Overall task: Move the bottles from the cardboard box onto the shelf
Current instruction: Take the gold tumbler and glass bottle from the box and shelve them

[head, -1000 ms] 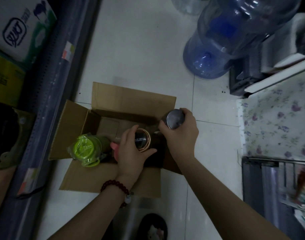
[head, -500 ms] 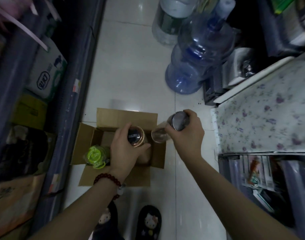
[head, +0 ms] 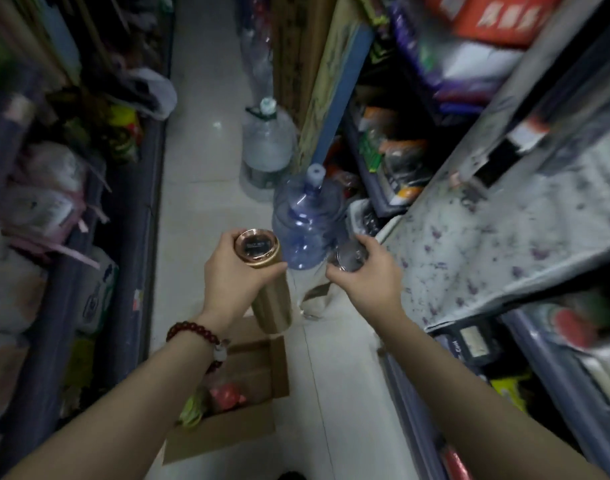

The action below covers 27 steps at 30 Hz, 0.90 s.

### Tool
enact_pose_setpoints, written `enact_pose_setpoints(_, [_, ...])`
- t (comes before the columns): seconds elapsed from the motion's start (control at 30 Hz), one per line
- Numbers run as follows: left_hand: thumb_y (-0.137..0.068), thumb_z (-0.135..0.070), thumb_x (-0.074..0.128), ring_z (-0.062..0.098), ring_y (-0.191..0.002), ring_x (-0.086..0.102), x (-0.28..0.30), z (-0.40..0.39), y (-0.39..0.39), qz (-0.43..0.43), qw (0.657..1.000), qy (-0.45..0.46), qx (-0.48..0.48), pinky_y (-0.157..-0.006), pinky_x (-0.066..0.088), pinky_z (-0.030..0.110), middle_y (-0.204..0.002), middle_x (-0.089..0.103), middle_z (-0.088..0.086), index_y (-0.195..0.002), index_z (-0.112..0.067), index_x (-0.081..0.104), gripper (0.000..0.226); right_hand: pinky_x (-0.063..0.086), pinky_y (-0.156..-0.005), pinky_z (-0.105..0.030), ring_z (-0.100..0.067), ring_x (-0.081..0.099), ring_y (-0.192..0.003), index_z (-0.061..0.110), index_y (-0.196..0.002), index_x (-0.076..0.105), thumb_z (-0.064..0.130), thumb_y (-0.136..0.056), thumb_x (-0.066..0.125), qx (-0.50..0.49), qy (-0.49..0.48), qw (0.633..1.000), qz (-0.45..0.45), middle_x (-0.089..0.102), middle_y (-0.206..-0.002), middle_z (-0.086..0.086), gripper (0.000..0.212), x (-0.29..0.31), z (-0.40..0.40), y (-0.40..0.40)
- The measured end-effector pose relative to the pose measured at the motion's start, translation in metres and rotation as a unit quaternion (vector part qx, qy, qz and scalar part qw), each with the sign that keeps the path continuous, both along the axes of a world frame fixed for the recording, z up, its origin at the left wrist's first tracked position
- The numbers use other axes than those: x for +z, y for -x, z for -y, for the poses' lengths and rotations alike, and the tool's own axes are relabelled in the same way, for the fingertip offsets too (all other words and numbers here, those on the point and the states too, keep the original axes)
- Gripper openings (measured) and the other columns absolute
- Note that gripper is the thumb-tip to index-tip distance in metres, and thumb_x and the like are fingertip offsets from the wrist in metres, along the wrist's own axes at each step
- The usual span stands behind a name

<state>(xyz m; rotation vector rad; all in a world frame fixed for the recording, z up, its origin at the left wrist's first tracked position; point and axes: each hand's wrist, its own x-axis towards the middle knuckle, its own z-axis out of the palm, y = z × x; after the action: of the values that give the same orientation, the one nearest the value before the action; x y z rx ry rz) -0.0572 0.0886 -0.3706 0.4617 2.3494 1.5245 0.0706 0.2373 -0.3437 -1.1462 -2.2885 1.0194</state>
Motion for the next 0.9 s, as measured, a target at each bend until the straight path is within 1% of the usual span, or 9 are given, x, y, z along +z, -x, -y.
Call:
enact_pose_setpoints(0.1, [-0.047,-0.043,0.087,-0.008,-0.088,0.062,0.064,-0.020,0.003,0.005,0.997,-0.048,-0.060,-0.066,0.045,0.006,-0.097,0.067,-0.015,-0.107,-0.037,0.054,0.069,0.048,-0.091,-0.029,-0.019,0.061,-0.108,0.013,-0.129,0.055,0.033,-0.063,0.080,-0.011,-0.004,1.000,-0.024,0.067,-0.115,-0.006,0.073,0.063,-0.010,-0.021])
enact_pose_setpoints(0.2, [-0.040,-0.051,0.086,-0.004,-0.090,0.064,0.127,-0.044,-0.003,0.006,0.990,-0.089,-0.113,-0.072,0.048,0.014,-0.098,0.068,-0.017,-0.108,-0.038,0.055,0.075,0.043,-0.082,-0.017,-0.010,0.061,-0.100,0.017,-0.125,0.058,0.034,-0.063,0.078,-0.032,-0.027,0.998,-0.037,0.068,-0.108,0.001,0.068,0.128,-0.018,-0.042])
enact_pose_setpoints(0.27, [-0.039,-0.056,0.084,0.000,-0.091,0.065,0.167,-0.062,-0.010,-0.021,0.985,-0.100,-0.139,-0.076,0.051,0.019,-0.097,0.068,-0.018,-0.106,-0.039,0.056,0.074,0.046,-0.083,-0.019,-0.012,0.062,-0.100,0.017,-0.121,0.061,0.029,-0.062,0.078,-0.043,-0.038,0.997,-0.053,0.067,-0.100,0.004,0.062,0.168,-0.025,-0.055])
enact_pose_setpoints(0.37, [-0.037,-0.060,0.083,0.000,-0.094,0.063,0.222,-0.087,-0.024,-0.050,0.975,-0.108,-0.189,-0.080,0.052,0.022,-0.098,0.067,-0.020,-0.108,-0.040,0.056,0.078,0.047,-0.091,-0.025,-0.016,0.060,-0.109,0.014,-0.130,0.056,0.027,-0.063,0.078,-0.056,-0.053,0.996,-0.050,0.066,-0.115,-0.002,0.072,0.226,-0.034,-0.077])
enact_pose_setpoints(0.47, [-0.036,-0.059,0.083,-0.009,-0.089,0.062,0.273,-0.109,-0.043,-0.071,0.960,-0.135,-0.233,-0.077,0.049,0.016,-0.093,0.065,-0.029,-0.101,-0.052,0.054,0.072,0.037,-0.080,-0.010,-0.012,0.061,-0.108,0.016,-0.132,0.056,0.029,-0.063,0.078,-0.076,-0.096,0.990,-0.065,0.066,-0.121,-0.002,0.074,0.276,-0.040,-0.107])
enact_pose_setpoints(0.57, [-0.038,-0.058,0.085,-0.004,-0.093,0.062,0.324,-0.126,-0.071,-0.087,0.941,-0.168,-0.282,-0.077,0.047,0.016,-0.100,0.065,-0.024,-0.109,-0.056,0.048,0.080,0.035,-0.079,-0.008,-0.008,0.060,-0.108,0.021,-0.132,0.054,0.031,-0.065,0.078,-0.108,-0.126,0.982,-0.091,0.067,-0.116,0.001,0.072,0.324,-0.041,-0.142])
enact_pose_setpoints(0.67, [-0.039,-0.057,0.086,0.001,-0.098,0.063,0.372,-0.142,-0.105,-0.093,0.912,-0.214,-0.337,-0.083,0.049,0.023,-0.108,0.064,-0.019,-0.116,-0.058,0.044,0.088,0.035,-0.068,0.000,0.015,0.057,-0.086,0.029,-0.124,0.052,0.036,-0.062,0.078,-0.144,-0.161,0.966,-0.144,0.063,-0.087,0.018,0.067,0.369,-0.040,-0.178])
enact_pose_setpoints(0.8, [-0.039,-0.056,0.086,-0.001,-0.090,0.067,0.432,-0.166,-0.157,-0.082,0.874,-0.272,-0.394,-0.082,0.052,0.026,-0.099,0.070,-0.018,-0.117,-0.058,0.044,0.088,0.049,-0.071,-0.014,0.000,0.063,-0.079,0.035,-0.118,0.047,0.030,-0.063,0.078,-0.185,-0.163,0.950,-0.194,0.065,-0.085,0.007,0.063,0.420,-0.044,-0.226])
enact_pose_setpoints(0.9, [-0.040,-0.052,0.086,0.010,-0.098,0.067,0.470,-0.186,-0.200,-0.069,0.849,-0.302,-0.429,-0.092,0.052,0.037,-0.107,0.070,-0.006,-0.117,-0.051,0.048,0.086,0.042,-0.052,-0.003,0.008,0.060,-0.069,0.029,-0.113,0.049,0.024,-0.065,0.079,-0.201,-0.190,0.936,-0.218,0.064,-0.083,0.005,0.057,0.456,-0.051,-0.263])
